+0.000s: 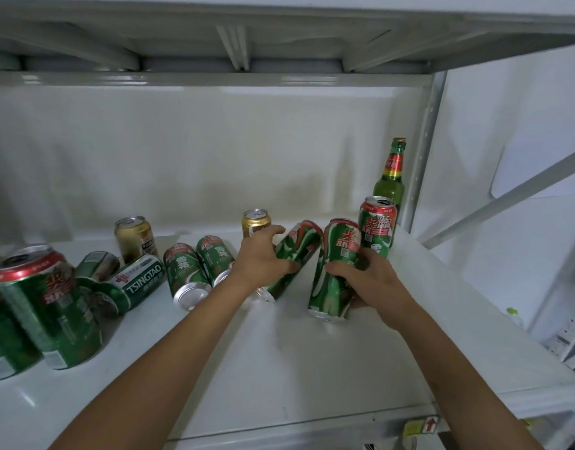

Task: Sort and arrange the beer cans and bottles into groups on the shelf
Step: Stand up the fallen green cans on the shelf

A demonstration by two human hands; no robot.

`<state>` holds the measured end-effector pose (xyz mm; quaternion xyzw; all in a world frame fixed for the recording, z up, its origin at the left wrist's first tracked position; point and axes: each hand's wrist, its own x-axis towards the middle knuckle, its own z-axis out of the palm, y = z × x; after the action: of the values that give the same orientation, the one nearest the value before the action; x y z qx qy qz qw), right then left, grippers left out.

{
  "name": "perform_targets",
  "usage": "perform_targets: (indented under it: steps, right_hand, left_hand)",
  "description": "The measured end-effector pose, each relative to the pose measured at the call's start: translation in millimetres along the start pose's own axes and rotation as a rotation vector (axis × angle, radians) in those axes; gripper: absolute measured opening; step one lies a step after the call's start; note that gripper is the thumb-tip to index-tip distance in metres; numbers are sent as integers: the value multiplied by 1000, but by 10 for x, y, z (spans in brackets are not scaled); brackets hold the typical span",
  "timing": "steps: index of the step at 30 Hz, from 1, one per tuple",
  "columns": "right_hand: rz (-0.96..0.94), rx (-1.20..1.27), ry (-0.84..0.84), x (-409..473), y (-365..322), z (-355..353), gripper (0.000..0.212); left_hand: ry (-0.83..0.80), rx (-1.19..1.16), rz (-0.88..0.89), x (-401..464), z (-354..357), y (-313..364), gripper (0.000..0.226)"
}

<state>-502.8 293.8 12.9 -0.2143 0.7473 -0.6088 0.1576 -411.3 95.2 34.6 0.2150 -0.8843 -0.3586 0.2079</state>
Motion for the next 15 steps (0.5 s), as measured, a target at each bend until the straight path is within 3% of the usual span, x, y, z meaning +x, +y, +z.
perform_targets:
  steps: [7, 10, 15]
  right_hand:
    - [-277, -271, 203, -292, -10, -169, 62]
    - [-319, -285, 301, -357, 54, -305, 78]
    - [-359, -323, 411, -486, 119, -607, 87]
  left_hand:
    - [42, -444, -35, -298, 7, -30, 106]
    - [29, -576, -5, -381, 91, 81, 93]
    - [-27, -513, 94, -426, 377, 250, 60]
